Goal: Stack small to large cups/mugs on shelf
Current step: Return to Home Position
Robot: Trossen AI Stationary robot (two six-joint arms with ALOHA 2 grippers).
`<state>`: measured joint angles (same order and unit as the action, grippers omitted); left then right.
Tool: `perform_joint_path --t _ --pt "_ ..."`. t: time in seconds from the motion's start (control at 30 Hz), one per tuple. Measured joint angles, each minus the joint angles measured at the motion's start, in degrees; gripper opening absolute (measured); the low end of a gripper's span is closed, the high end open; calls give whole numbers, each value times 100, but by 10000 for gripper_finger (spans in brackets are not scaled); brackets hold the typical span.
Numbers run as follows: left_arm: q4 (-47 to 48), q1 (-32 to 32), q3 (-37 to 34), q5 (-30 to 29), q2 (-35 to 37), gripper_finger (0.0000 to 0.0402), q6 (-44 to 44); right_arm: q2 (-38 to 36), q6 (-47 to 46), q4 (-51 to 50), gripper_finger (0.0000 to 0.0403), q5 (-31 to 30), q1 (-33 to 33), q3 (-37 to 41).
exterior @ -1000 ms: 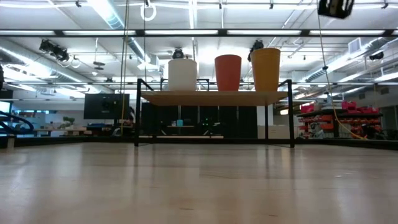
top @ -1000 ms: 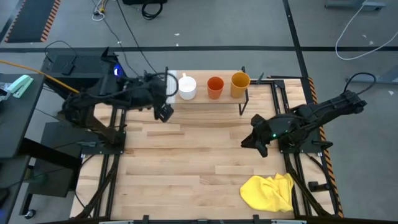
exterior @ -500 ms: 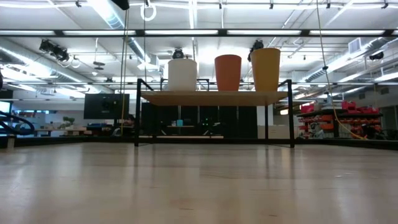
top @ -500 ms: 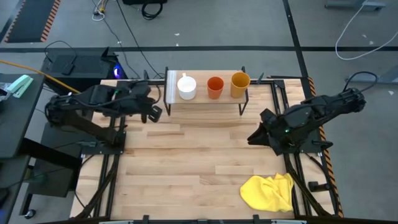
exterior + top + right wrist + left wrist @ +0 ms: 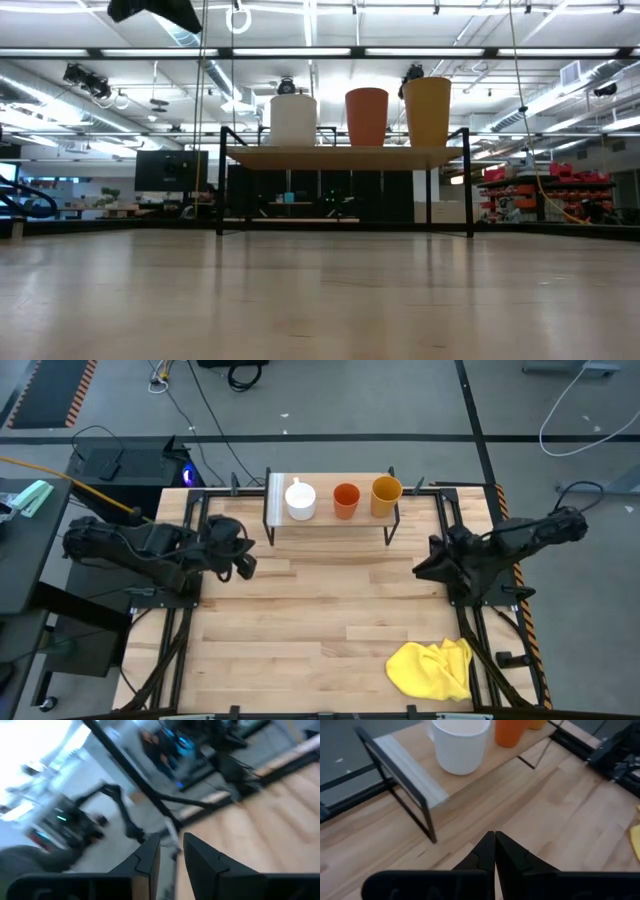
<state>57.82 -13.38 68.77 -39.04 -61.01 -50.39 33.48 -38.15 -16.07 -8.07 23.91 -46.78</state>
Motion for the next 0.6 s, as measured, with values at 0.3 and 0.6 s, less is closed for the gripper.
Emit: perform_joint_path --t 0.3,0.6 --pt "-717 -228 -662 1 144 25 -259 -625 -107 2029 93 765 1 991" --pt "-966 -241 -663 106 144 17 -100 -610 101 1791 93 897 1 891"
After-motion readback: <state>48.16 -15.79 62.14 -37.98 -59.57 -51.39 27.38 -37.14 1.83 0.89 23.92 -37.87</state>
